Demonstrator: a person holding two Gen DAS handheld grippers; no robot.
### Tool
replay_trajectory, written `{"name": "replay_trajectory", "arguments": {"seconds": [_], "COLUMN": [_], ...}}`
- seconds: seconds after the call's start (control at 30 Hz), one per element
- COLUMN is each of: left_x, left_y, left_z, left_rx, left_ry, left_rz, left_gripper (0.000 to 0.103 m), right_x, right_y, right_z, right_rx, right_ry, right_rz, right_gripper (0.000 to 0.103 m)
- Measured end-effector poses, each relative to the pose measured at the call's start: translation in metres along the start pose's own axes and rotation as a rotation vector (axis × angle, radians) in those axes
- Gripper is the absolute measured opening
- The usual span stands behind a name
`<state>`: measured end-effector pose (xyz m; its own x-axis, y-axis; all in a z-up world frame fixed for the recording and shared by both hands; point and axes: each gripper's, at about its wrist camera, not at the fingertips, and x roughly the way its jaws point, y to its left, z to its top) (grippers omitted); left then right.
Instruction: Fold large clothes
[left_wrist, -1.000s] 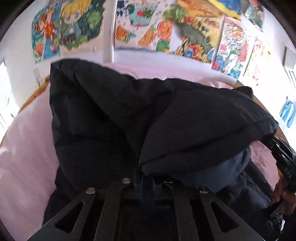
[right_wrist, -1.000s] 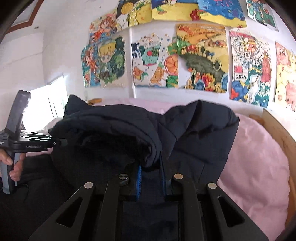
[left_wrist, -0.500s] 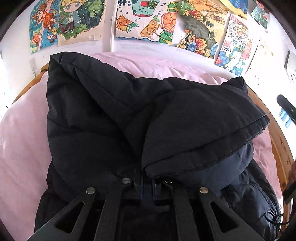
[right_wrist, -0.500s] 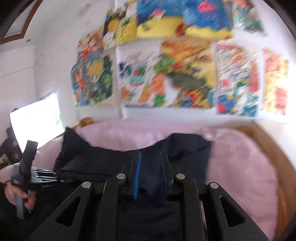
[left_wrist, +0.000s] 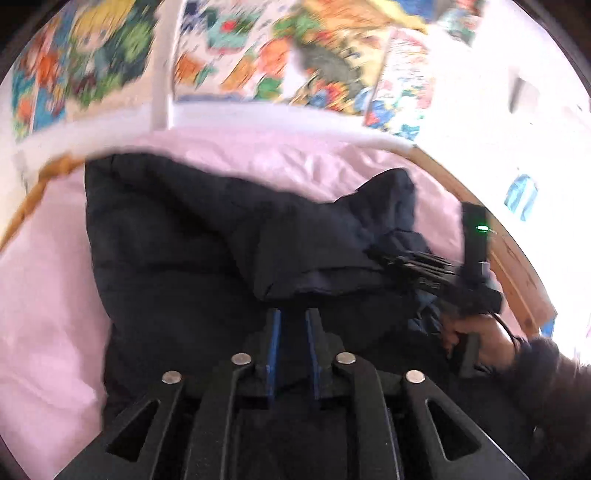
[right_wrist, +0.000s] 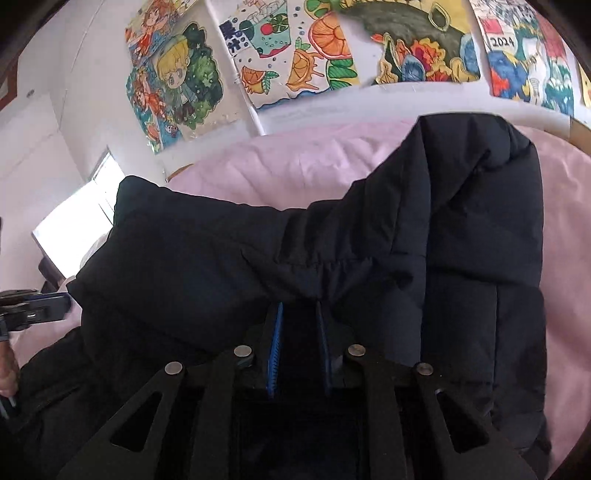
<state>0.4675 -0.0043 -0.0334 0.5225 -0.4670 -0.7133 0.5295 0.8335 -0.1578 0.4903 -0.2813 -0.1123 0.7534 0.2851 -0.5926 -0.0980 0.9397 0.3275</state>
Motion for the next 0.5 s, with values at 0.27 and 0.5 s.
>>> {"name": "replay_trajectory", "arguments": {"seconds": [0.27, 0.5], "left_x": [0.057, 0.119], "left_y": [0.009, 0.029], "left_z": [0.047, 0.034], "left_rx": [-0.132, -0.075], "left_ry": [0.059, 0.114], "left_rz": [0.164, 0.288], "left_gripper": [0.035, 0.036], "right_x": [0.003, 0.001], "right_y": [0.003, -0.011], "right_z": [-0.003, -0.003], "right_rx": [-0.018, 0.002], "right_ry": [-0.052, -0.074], "right_rz": [-0.029, -0.047], "right_gripper": [0.015, 0.002]}}
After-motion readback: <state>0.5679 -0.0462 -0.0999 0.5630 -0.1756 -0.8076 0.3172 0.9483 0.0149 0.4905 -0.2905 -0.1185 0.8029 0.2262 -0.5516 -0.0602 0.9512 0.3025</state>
